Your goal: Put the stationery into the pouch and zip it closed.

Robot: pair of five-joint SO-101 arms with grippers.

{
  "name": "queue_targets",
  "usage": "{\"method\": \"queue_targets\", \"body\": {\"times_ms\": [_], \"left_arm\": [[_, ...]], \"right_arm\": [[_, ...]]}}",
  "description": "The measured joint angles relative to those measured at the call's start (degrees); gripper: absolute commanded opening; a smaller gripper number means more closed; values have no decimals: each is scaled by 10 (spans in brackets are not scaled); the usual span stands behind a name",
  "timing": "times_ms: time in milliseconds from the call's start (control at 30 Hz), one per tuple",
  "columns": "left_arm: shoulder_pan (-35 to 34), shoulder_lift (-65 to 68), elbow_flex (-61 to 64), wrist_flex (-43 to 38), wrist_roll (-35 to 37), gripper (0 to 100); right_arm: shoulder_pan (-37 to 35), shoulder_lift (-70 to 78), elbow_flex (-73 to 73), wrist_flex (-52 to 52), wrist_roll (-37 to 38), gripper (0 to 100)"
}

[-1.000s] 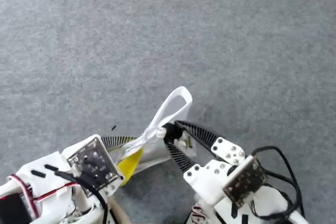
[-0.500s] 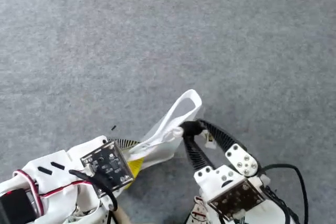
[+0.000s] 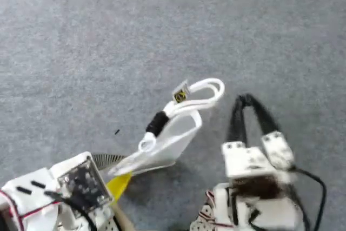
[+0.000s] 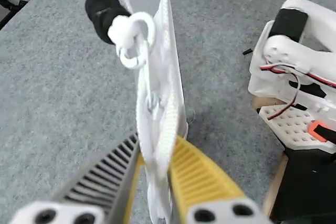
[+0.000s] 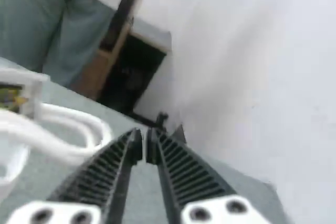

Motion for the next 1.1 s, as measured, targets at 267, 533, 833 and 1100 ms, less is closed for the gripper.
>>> {"method": "queue_targets", "body": {"times_ms": [267,533,833,1100], "left_arm": [[0,0,0,2,-1,28],[-38,0,1,2,-1,28],[-3,1,7,-1,-55,28],[-215,44,52,-175,-99,28]], "right_arm": [[-16,-4,35,25,3,43],[-61,-4,-76,111,-47,195],[-54,-14,-4,120,-207,26],[-55,-22,33,20,-217,46]]}}
